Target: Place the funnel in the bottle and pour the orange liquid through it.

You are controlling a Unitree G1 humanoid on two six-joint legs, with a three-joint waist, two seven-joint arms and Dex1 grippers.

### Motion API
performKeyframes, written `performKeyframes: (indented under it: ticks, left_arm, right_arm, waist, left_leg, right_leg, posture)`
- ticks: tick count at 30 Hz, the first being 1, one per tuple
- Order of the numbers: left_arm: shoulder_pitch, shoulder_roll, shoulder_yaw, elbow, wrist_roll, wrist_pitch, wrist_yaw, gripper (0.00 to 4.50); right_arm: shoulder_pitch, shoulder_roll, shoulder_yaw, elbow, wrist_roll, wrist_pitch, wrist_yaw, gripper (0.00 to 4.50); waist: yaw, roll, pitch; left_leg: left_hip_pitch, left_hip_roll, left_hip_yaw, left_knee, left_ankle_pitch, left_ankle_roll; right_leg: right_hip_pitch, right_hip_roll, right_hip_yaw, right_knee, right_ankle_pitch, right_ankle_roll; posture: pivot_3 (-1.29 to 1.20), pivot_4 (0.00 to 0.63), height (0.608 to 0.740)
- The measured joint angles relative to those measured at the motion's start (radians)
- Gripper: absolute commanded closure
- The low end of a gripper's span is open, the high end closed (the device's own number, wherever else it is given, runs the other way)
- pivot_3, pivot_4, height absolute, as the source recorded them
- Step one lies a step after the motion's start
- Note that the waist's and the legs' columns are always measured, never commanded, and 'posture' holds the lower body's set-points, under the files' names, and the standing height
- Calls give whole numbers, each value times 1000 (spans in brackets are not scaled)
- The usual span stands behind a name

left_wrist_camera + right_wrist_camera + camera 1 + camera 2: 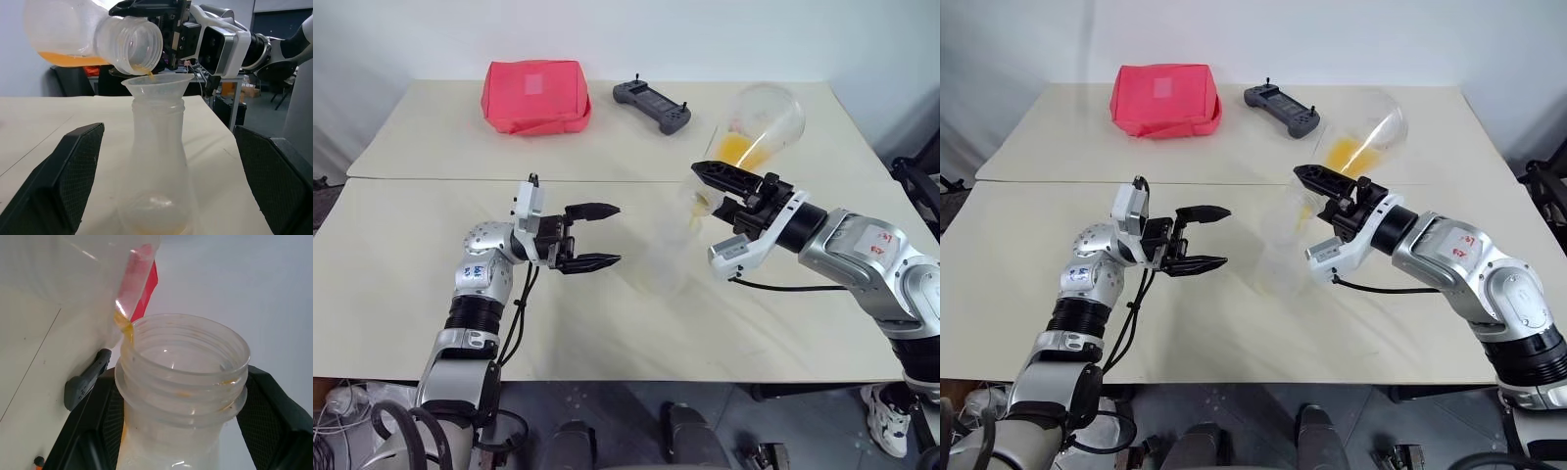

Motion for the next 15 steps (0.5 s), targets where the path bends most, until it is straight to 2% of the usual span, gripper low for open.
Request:
performKeyframes:
  ticks: [15]
  left_arm:
    - [0, -6, 0, 0, 0, 0, 2, 0]
  right_arm:
    - [-14, 24, 0, 21, -45, -33, -53, 1752]
  waist:
    - [-3, 0, 0]
  left_leg:
    - [0, 0, 0, 0, 0, 0]
  right_leg:
    - [0, 0, 0, 0, 0, 0]
  posture:
    - [0, 150, 740]
